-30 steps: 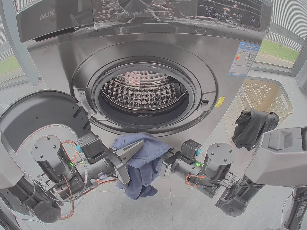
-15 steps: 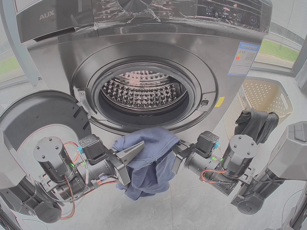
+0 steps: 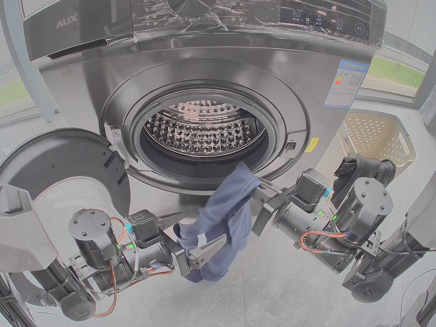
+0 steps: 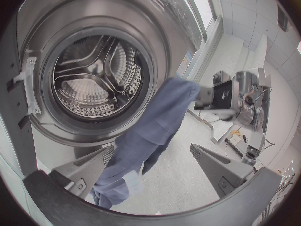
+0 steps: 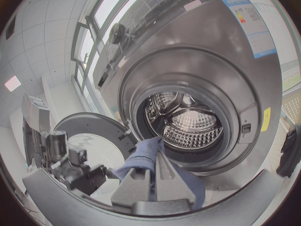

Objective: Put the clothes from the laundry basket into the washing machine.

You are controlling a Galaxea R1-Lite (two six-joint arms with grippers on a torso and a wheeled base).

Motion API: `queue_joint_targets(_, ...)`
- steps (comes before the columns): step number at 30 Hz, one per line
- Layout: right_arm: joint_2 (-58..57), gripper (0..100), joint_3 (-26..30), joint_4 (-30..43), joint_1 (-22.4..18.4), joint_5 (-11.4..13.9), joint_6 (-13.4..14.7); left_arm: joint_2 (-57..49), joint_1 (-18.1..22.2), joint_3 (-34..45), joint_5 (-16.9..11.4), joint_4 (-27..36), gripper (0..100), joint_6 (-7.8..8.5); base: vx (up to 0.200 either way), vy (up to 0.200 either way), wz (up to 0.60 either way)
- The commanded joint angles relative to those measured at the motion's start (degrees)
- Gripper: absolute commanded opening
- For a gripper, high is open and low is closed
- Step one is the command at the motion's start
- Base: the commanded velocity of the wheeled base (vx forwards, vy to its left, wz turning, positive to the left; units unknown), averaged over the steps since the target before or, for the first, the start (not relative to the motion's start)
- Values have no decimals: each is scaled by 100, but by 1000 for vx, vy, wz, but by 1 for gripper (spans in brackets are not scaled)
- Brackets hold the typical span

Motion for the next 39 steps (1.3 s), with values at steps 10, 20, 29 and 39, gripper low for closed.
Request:
queue_joint_targets(10,-373,0,-416,43,-72,0,-14,839,46,269,-4,-1,100,51,0,0,0)
queue_joint_targets(20,-399,0,-495,25,-116,-9,-14,1419,389,14,-4,-10,100,174,0,0,0)
queue_joint_targets(29,-487,0,-469,52,-19,-9,-14,1946,407,-522,-57,-10,100,227,0,0,0)
queue_joint_targets(39,-461,0,-460,43,7,-17,-14,2517,503,-1313,-74,-19,100,245,0,0,0)
